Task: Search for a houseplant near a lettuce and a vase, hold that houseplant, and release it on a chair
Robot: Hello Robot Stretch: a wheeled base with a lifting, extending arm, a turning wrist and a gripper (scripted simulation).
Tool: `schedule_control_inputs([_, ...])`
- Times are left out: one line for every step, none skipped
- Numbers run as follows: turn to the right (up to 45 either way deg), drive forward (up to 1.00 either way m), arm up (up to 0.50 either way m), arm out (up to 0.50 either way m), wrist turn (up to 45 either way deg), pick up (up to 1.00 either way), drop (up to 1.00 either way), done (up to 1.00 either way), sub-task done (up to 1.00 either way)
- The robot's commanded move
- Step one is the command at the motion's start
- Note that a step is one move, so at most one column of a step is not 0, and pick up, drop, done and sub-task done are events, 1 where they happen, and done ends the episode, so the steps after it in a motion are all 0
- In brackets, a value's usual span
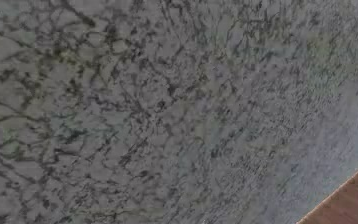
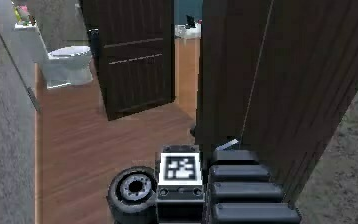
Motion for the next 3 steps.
schedule_control_inputs([45.0, 0.00, 0.00, 0.00, 0.0, 0.00, 0.00, 0.00, 0.00])
schedule_control_inputs([27.0, 0.00, 0.00, 0.00, 0.0, 0.00, 0.00, 0.00, 0.00])
schedule_control_inputs([0.0, 0.50, 0.00, 0.00, 0.0, 0.00, 0.00, 0.00, 0.00])
